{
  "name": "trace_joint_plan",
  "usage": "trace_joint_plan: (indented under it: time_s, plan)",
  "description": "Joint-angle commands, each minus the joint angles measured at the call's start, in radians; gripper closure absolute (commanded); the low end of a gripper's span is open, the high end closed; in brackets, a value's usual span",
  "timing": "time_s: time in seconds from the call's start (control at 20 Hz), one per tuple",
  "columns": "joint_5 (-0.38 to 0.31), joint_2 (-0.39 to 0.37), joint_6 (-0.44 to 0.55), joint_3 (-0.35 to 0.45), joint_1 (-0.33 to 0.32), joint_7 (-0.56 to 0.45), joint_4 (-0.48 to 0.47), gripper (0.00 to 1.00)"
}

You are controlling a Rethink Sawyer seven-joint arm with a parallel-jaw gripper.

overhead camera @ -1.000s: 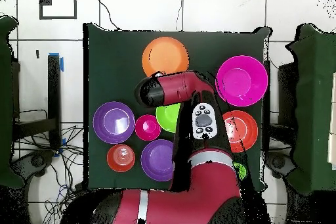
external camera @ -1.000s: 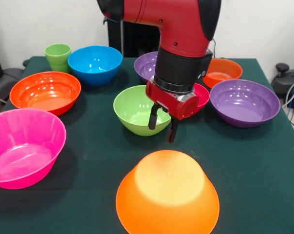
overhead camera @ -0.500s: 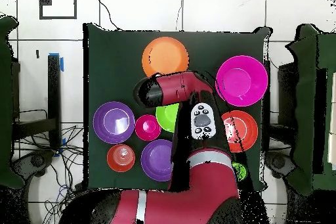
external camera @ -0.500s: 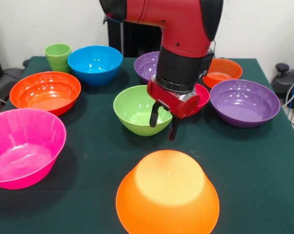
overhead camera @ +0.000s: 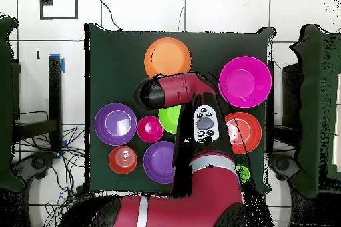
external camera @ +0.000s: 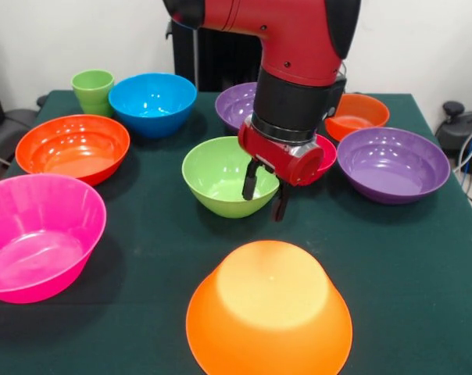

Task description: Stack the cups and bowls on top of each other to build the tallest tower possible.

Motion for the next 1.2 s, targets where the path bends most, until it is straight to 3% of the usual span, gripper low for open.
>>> trace_joint_plan:
  time_s: [0.05,0.65,1.2]
  plan:
    - [0.027,-0.017,0.129,0.086,0.010,-0.124,0.085,0.00]
    - [0.011,-0.014,0.076,0.067,0.027,-0.076,0.125,0.00]
    - [-0.023,0.083,-0.006,0.019,0.065,-0.013,0.057,0.00]
